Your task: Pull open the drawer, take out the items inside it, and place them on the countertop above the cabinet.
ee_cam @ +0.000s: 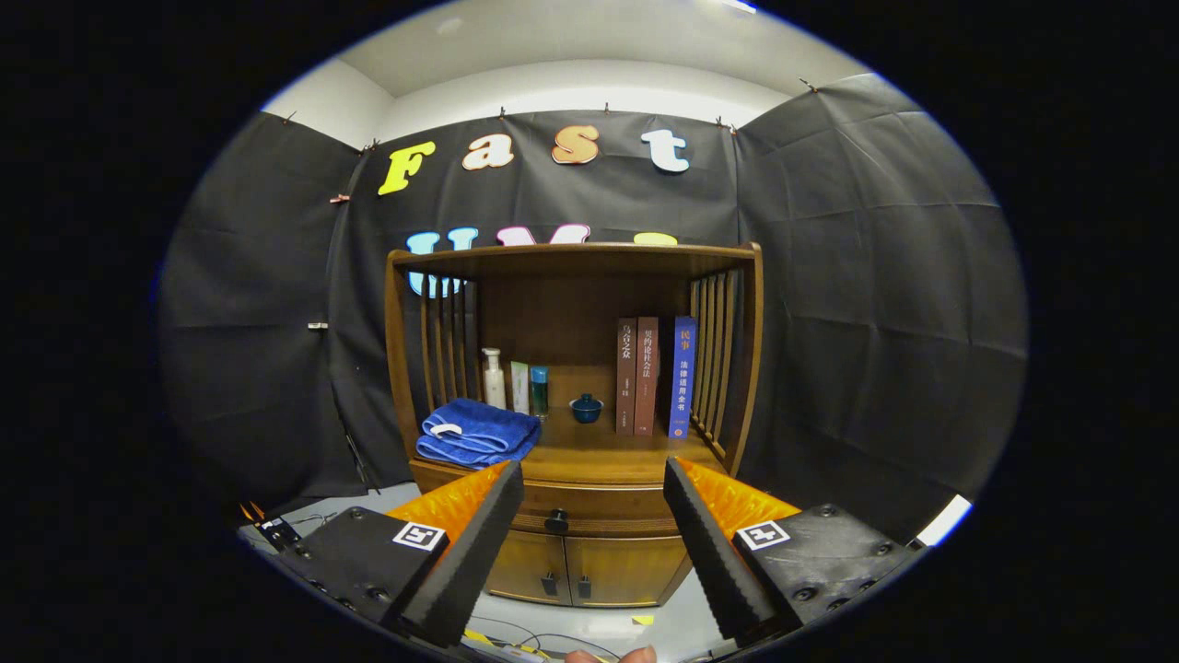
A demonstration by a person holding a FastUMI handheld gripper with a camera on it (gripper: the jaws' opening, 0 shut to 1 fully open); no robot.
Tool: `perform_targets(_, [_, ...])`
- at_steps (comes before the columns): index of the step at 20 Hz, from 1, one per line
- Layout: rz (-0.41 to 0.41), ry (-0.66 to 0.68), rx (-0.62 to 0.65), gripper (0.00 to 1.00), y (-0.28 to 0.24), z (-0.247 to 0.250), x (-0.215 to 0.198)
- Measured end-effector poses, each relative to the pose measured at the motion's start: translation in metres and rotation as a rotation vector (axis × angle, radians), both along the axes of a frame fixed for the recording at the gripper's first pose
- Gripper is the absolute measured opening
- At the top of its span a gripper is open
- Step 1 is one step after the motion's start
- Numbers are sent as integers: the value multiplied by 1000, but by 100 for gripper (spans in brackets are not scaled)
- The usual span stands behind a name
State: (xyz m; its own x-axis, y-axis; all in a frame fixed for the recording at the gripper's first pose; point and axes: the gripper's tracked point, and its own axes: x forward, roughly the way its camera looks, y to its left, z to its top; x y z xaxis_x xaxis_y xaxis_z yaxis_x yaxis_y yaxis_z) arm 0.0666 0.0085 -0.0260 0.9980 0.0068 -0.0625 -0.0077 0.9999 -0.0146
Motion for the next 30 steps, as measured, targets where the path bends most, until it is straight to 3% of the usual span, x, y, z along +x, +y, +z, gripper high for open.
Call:
perform_targets(8, [-6,119,47,99,15,-95,85])
perform_targets(16, [-14,257,8,100,44,-205,158])
perform_targets(23, [-49,316,29,100,62,-267,200])
perform_targets(25, [-67,318,39,89,61,-273,209])
perform_targets(28, [-81,323,45,54,62,-284,215])
perform_targets(30, [-92,323,27,50,61,-282,213])
